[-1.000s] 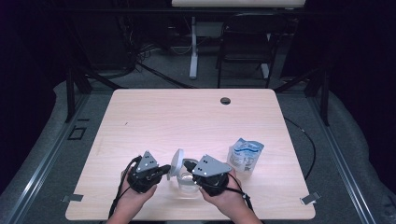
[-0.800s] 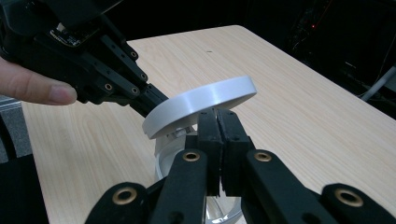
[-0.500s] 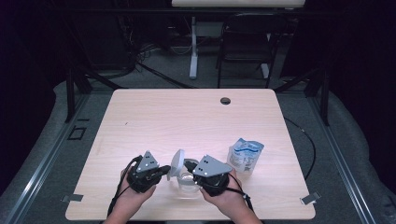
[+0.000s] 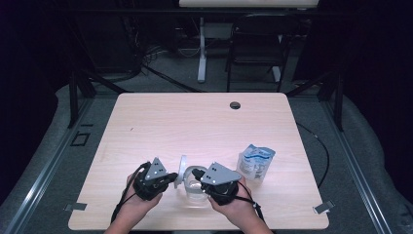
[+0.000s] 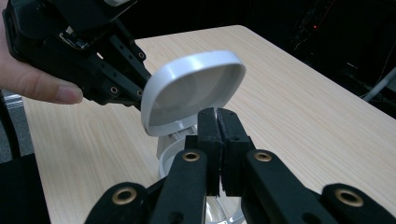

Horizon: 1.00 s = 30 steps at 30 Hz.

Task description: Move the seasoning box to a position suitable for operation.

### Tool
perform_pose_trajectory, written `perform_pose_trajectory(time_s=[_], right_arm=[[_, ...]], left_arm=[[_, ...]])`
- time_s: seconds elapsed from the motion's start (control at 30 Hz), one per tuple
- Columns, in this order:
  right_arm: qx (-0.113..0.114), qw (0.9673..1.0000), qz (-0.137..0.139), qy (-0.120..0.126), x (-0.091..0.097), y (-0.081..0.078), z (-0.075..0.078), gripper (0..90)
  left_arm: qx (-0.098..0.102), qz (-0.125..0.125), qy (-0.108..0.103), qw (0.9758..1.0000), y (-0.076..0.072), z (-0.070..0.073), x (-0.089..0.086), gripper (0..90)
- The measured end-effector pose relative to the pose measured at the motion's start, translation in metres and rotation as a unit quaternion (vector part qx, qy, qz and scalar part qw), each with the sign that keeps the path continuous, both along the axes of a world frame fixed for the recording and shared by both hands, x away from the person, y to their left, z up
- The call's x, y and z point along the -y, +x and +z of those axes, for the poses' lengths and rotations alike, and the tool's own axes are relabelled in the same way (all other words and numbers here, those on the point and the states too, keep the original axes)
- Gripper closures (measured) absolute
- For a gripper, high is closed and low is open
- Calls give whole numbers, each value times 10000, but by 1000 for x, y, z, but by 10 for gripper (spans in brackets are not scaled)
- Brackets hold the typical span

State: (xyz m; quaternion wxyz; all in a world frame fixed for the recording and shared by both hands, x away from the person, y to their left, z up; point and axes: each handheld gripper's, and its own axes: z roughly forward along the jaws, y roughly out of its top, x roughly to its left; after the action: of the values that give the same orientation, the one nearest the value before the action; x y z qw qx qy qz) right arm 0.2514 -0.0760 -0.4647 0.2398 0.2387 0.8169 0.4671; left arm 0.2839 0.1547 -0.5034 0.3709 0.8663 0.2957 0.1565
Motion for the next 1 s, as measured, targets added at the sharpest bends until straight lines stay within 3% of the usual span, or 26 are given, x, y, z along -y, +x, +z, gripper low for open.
perform_pose_trajectory(time_s=[0.23,1.0], right_arm=[[-20,10000,-11,-6,1,1,-3,889],[-101,9999,-52,-17,7,0,-7,859]], left_arm=[[-41,43,-144,9999,1,-3,-2,900],[-98,196,-312,9993,1,-8,-10,900]])
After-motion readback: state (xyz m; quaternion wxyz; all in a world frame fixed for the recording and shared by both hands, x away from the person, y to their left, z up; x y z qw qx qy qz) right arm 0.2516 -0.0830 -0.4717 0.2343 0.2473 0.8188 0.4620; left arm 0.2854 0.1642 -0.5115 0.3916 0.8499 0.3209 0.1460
